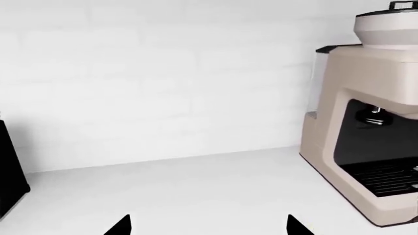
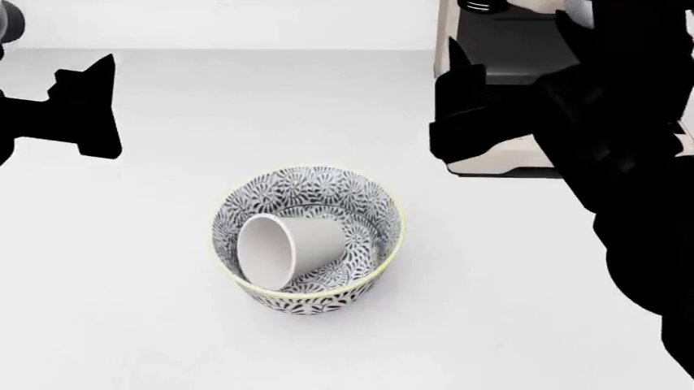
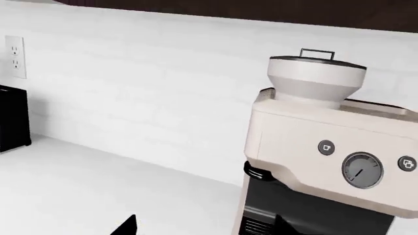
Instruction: Place the cup inside the bowl on the dining table and move the bowl to any counter.
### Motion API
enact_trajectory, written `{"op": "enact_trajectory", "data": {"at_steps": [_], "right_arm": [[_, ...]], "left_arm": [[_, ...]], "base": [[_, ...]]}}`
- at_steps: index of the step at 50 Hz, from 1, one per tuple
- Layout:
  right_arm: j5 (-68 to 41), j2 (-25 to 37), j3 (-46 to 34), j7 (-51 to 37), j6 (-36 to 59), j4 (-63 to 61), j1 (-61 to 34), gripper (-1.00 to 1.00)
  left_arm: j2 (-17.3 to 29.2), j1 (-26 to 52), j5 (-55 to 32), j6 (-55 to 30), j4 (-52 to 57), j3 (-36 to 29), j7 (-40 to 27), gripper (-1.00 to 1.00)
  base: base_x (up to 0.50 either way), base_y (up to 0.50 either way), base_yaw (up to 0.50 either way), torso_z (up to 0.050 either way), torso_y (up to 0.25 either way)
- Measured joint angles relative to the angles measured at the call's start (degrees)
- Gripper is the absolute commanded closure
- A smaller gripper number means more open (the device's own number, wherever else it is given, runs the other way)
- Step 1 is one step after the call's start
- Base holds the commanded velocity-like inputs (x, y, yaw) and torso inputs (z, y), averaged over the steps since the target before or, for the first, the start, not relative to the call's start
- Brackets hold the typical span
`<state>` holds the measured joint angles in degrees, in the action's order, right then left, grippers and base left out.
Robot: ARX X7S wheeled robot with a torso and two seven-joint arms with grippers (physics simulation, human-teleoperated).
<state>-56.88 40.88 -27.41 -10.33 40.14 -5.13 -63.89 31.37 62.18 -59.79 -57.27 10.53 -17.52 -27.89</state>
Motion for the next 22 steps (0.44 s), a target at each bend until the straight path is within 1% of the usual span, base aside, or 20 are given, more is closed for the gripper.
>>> {"op": "enact_trajectory", "data": {"at_steps": [10, 22], "right_arm": [[1.6, 0.2, -0.2, 0.3, -0.9, -0.1, -1.5, -1.00], [3.8, 0.5, -0.4, 0.4, -2.8, -0.9, -1.5, -1.00]], "left_arm": [[-2.8, 7.8, 1.8, -0.6, -6.0, -2.3, 2.0, -1.00], [-6.6, 15.8, 6.4, 2.2, -15.8, -6.1, 6.7, -1.00]], "base": [[0.00, 0.00, 0.00, 0.000, 0.000], [0.00, 0.00, 0.00, 0.000, 0.000]]}}
